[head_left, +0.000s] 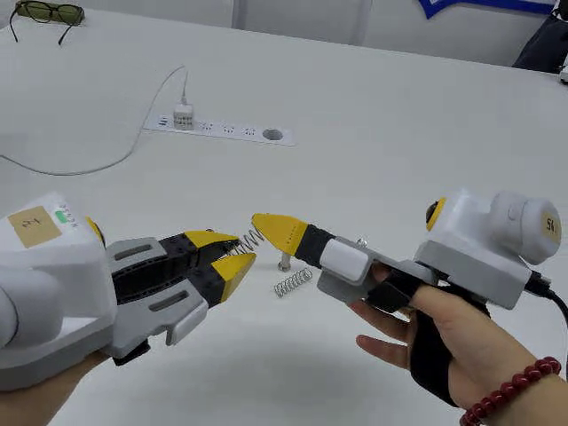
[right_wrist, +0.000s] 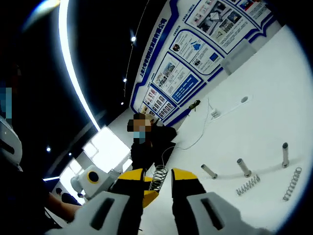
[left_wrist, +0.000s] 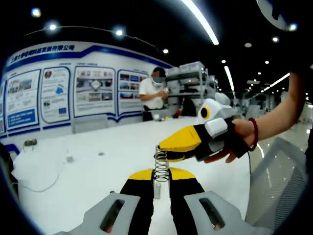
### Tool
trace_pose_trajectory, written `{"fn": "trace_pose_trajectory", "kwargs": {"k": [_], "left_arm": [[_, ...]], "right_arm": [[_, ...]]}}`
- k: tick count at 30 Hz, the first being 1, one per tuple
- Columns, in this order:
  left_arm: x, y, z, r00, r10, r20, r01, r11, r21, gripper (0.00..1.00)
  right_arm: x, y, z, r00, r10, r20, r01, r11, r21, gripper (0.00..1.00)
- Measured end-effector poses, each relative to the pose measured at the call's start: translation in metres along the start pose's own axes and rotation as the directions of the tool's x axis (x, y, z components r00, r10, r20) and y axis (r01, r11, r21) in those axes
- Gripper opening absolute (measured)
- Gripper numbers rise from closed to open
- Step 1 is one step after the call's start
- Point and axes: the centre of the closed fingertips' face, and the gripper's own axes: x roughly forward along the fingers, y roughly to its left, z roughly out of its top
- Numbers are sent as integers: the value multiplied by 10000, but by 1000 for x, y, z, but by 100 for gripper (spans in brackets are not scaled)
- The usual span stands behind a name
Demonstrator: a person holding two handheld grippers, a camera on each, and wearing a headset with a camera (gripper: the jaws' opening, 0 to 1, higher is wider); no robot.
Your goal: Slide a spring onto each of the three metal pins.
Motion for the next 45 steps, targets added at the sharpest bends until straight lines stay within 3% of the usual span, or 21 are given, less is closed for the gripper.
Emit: {"fn": "trace_pose_trajectory", "kwargs": {"k": [8, 13, 25, 28, 31, 40, 45], "left_arm": [[-2, 0, 4, 9999, -3, 161, 4, 10000, -54, 10], [-3, 1, 4, 9999, 48, 93, -47, 9999, -113, 10], [-6, 7, -8, 9987, 250, -445, -278, 9976, -637, 11], [-9, 9, -18, 9952, 376, -899, -429, 9974, -578, 14], [-11, 8, -24, 9939, 364, -1042, -422, 9976, -547, 18], [-18, 8, -40, 9835, 690, -1674, -715, 9974, -90, 31], [-21, 6, -47, 9793, 733, -1887, -750, 9972, -17, 38]], "right_arm": [[3, 3, -1, 9998, 204, 20, -205, 9994, 278, 13], [5, 5, -2, 9994, 346, 14, -347, 9987, 373, 12], [16, 6, -11, 9985, 249, -483, -273, 9984, -490, 11], [19, 5, -13, 9979, 38, -648, -124, 9911, -1327, 11], [21, 4, -15, 9964, -184, -831, 15, 9798, -1998, 11], [29, -9, -9, 9950, -817, -578, 616, 9553, -2892, 11], [33, -18, -6, 9930, -1105, -415, 882, 9281, -3618, 11]]}}
